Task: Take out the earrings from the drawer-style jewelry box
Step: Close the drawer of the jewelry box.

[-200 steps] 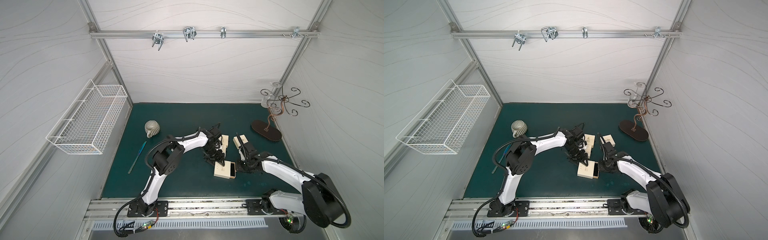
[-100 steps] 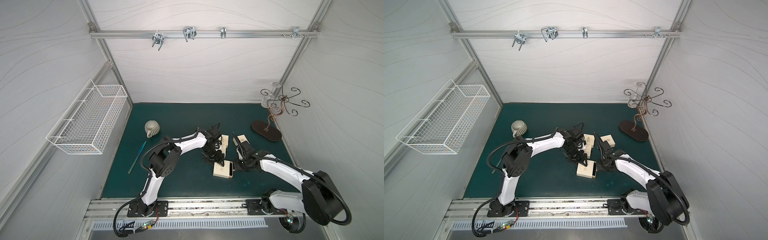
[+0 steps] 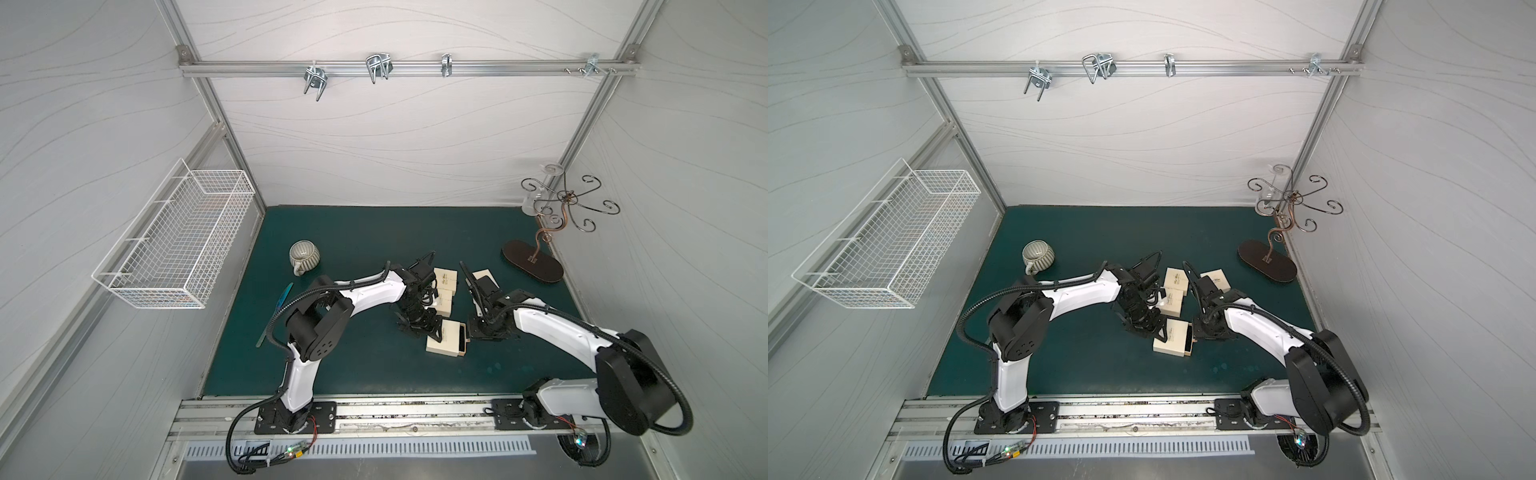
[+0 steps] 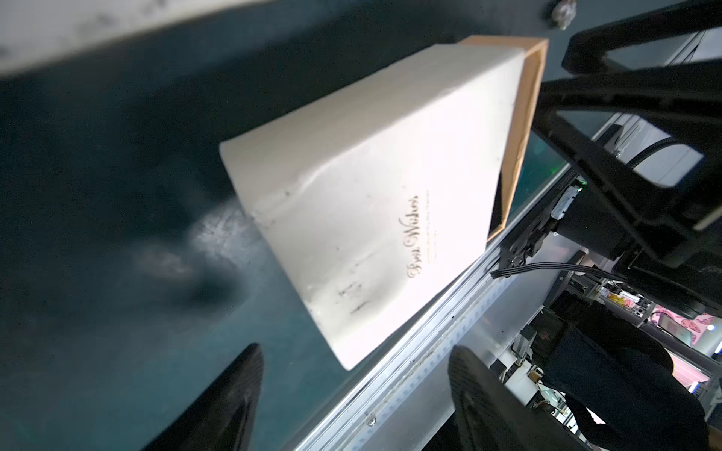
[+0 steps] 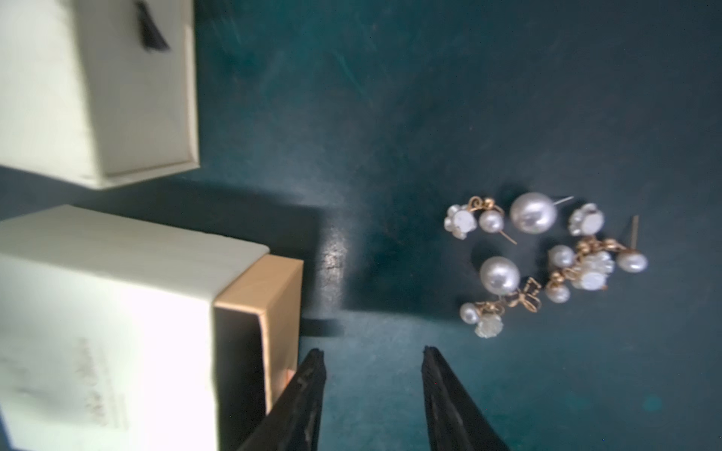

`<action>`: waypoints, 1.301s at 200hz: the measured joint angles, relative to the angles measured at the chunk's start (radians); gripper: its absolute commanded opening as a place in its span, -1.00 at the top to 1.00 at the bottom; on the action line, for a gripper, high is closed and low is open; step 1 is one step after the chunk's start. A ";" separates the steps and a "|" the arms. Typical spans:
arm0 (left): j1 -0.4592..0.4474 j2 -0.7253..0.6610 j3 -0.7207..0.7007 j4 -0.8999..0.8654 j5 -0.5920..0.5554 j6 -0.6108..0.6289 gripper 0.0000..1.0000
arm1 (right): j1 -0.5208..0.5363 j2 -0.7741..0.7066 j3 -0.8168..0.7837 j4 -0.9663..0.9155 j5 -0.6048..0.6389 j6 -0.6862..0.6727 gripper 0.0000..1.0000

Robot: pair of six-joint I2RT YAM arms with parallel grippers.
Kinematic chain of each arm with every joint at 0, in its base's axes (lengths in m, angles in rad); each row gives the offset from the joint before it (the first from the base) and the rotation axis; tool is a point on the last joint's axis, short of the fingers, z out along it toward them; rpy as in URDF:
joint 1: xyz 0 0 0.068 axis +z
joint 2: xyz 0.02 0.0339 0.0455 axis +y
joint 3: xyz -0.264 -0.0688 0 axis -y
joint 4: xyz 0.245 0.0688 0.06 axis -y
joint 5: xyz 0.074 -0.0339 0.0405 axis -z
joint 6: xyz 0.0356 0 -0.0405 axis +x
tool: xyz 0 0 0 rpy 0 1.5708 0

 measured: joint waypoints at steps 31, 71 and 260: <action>0.000 0.000 0.000 0.012 0.021 0.000 -0.55 | 0.001 0.008 0.000 0.003 -0.044 -0.021 0.12; -0.004 0.002 0.000 0.016 0.037 0.000 -0.55 | 0.002 0.017 0.000 0.008 -0.072 -0.034 0.12; -0.010 0.007 0.000 -0.002 -0.001 0.001 -0.52 | 0.141 0.070 0.059 0.062 -0.077 -0.077 0.12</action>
